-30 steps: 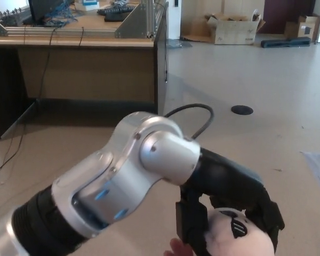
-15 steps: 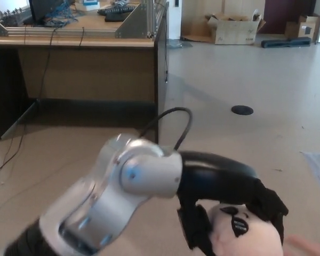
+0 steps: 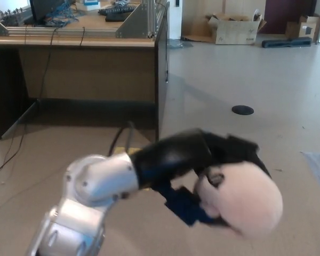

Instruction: The robot extends its left hand to pick up an emotional support dumpling from the palm of a person and brings its hand down by its side. Then it extends its arm again to hand the dumpling back to the person.

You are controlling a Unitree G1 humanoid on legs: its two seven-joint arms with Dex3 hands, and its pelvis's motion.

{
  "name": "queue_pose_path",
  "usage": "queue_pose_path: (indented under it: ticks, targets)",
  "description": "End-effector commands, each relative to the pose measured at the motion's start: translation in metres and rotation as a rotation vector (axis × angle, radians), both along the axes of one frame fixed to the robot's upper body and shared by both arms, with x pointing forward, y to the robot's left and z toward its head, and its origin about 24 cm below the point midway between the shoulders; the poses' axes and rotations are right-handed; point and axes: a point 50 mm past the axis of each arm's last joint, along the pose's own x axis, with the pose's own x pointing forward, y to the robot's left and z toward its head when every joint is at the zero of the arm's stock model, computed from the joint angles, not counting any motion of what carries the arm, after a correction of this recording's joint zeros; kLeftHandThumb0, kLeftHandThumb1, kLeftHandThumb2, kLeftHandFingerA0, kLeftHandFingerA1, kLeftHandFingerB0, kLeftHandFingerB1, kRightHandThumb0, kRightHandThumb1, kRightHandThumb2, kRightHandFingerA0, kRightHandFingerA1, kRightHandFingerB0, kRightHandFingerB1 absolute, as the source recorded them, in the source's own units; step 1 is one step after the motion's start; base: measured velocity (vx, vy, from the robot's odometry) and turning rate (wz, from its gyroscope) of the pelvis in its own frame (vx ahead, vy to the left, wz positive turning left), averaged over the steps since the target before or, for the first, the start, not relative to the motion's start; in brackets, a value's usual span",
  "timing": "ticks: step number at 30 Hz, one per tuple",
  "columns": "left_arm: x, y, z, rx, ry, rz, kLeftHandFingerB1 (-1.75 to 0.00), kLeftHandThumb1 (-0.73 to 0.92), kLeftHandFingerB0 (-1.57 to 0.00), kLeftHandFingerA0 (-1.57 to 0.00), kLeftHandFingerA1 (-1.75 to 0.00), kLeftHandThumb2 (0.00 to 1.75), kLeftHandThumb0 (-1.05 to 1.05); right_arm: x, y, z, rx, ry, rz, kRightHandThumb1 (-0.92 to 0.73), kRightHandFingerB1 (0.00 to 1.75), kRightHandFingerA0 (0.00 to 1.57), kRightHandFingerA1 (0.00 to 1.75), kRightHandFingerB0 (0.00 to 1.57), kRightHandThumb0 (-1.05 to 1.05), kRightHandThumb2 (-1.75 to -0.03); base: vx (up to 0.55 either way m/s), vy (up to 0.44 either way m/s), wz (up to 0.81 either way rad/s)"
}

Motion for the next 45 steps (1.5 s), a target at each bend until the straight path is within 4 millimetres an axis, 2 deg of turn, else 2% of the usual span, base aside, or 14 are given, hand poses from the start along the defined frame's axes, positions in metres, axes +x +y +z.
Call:
queue_pose_path:
  ticks: [1, 5, 6, 11, 14, 16, 19, 23, 27, 34, 35, 36, 37, 45]
  targets:
    - [0.020, 0.073, 0.016, -0.577, 0.441, 0.081, -0.81, 0.78, -0.87, -0.85, -1.43, 0.66, -0.19, 0.000, -0.001, -0.003, 0.093, 0.023, -0.029, -0.50, 0.46, 0.66, 0.58, 0.35, -0.58, -0.83, 0.00, 0.000, 0.00]
    - [0.019, 0.073, 0.017, -0.583, 0.450, 0.080, -0.81, 0.78, -0.87, -0.85, -1.43, 0.66, -0.19, 0.000, -0.001, -0.003, 0.094, 0.024, -0.029, -0.50, 0.46, 0.66, 0.58, 0.35, -0.58, -0.83, 0.00, 0.000, 0.00]
    - [0.015, 0.106, 0.028, -0.664, 0.408, 0.107, -1.03, 0.87, -0.75, -0.76, -1.57, 0.65, -0.21, 0.000, -0.003, -0.003, 0.090, 0.026, -0.033, -0.61, 0.34, 0.74, 0.46, 0.42, -0.53, -0.59, 0.00, 0.000, 0.00]
    - [0.008, 0.129, 0.034, -0.724, 0.376, 0.125, -1.00, 0.90, -0.77, -0.73, -1.57, 0.66, -0.20, -0.001, -0.004, -0.004, 0.090, 0.031, -0.036, -0.61, 0.34, 0.74, 0.46, 0.43, -0.52, -0.59, 0.00, 0.000, 0.00]
    - [-0.003, 0.198, 0.014, -0.861, 0.433, 0.214, -0.88, 0.86, -0.81, -0.73, -1.44, 0.69, -0.17, -0.003, -0.006, -0.005, 0.083, 0.041, -0.038, -0.61, 0.34, 0.75, 0.45, 0.43, -0.51, -0.59, 0.00, 0.000, 0.00]
    - [-0.004, 0.198, 0.015, -0.864, 0.437, 0.211, -0.88, 0.86, -0.81, -0.73, -1.44, 0.69, -0.17, -0.003, -0.006, -0.004, 0.084, 0.041, -0.038, -0.61, 0.34, 0.75, 0.45, 0.43, -0.51, -0.59, 0.00, 0.000, 0.00]
    - [-0.019, 0.240, -0.020, -0.975, 0.499, 0.282, -0.90, 0.91, -0.80, -0.76, -1.45, 0.67, -0.23, -0.005, -0.006, -0.009, 0.105, 0.055, -0.044, -0.60, 0.34, 0.75, 0.46, 0.43, -0.51, -0.59, 0.00, 0.000, 0.00]
    - [-0.023, 0.244, -0.025, -0.997, 0.515, 0.283, -0.90, 0.91, -0.80, -0.76, -1.45, 0.67, -0.23, -0.006, -0.005, -0.010, 0.108, 0.061, -0.047, -0.60, 0.34, 0.75, 0.46, 0.43, -0.51, -0.59, 0.00, 0.000, 0.00]
    - [-0.045, 0.272, -0.090, -1.133, 0.683, 0.415, -0.81, 0.86, -0.79, -0.86, -1.42, 0.65, -0.26, -0.016, -0.003, -0.020, 0.126, 0.069, -0.051, -0.59, 0.34, 0.77, 0.47, 0.43, -0.53, -0.58, 0.00, 0.000, 0.00]
    - [-0.057, 0.280, -0.135, -1.171, 0.782, 0.545, -0.88, 0.83, -0.76, -0.85, -1.54, 0.70, -0.25, -0.023, -0.005, -0.024, 0.125, 0.086, -0.061, -0.59, 0.34, 0.75, 0.46, 0.42, -0.53, -0.58, 0.00, 0.000, 0.00]
    - [-0.058, 0.282, -0.145, -1.179, 0.807, 0.576, -1.05, 0.85, -0.62, -0.78, -1.62, 0.68, -0.21, -0.024, -0.005, -0.025, 0.118, 0.083, -0.063, -0.50, 0.44, 0.64, 0.57, 0.31, -0.57, -0.81, 0.00, 0.000, 0.00]
    - [-0.060, 0.285, -0.159, -1.186, 0.840, 0.615, -1.05, 0.85, -0.62, -0.78, -1.62, 0.68, -0.21, -0.025, -0.005, -0.025, 0.109, 0.081, -0.067, -0.50, 0.44, 0.64, 0.57, 0.31, -0.57, -0.81, 0.00, 0.000, 0.00]
    - [-0.061, 0.285, -0.165, -1.177, 0.852, 0.638, -1.07, 0.88, -0.61, -0.79, -1.61, 0.66, -0.20, -0.026, -0.005, -0.026, 0.100, 0.076, -0.074, -0.61, 0.32, 0.67, 0.44, 0.37, -0.50, -0.59, 0.00, 0.000, 0.00]
    - [-0.064, 0.280, -0.197, -1.145, 0.960, 0.698, -1.08, 0.92, -0.63, -0.74, -1.60, 0.70, -0.16, -0.035, -0.008, -0.031, 0.110, 0.062, -0.142, -0.59, 0.32, 0.62, 0.44, 0.35, -0.48, -0.58, 0.00, 0.000, 0.00]
